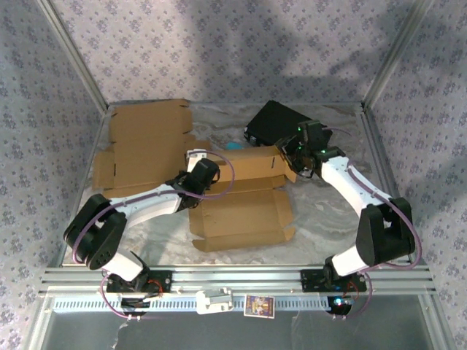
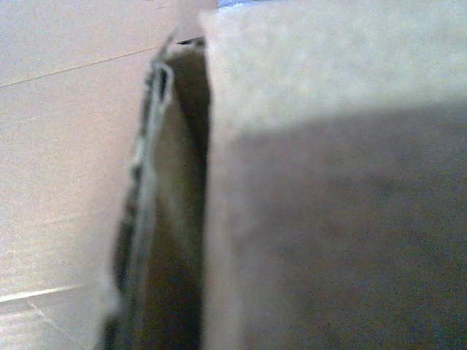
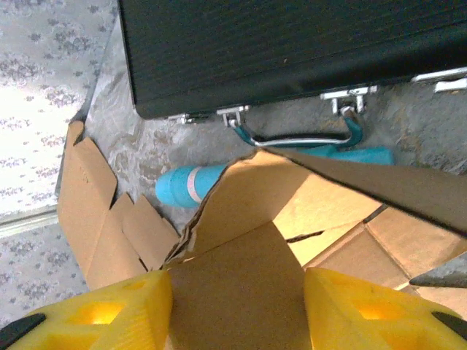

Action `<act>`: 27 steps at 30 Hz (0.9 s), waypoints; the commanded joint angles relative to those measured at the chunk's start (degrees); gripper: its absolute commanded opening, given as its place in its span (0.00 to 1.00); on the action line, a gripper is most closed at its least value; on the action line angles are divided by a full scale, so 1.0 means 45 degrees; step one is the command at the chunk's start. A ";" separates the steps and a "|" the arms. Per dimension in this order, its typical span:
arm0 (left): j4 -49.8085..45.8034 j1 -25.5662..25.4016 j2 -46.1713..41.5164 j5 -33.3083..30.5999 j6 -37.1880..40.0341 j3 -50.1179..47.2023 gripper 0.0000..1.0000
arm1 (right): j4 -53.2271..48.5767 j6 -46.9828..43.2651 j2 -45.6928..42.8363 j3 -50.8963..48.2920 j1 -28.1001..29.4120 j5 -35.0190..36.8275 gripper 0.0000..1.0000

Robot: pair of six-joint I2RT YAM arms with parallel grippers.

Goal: Fold the paper box

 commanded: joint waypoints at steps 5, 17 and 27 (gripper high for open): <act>-0.0457 0.0030 -0.0277 0.0376 0.0291 -0.0090 0.00 | 0.1053 0.0425 -0.0330 -0.0035 0.0470 -0.1037 0.57; -0.1035 0.0365 -0.0395 0.1018 -0.0182 0.0061 0.00 | 0.0010 0.0250 -0.1301 -0.0105 0.0189 -0.0694 0.50; -0.3373 0.1631 -0.0541 0.3881 -0.0572 0.1397 0.00 | -0.0727 -0.0996 -0.4336 -0.3181 -0.0244 -0.0013 0.50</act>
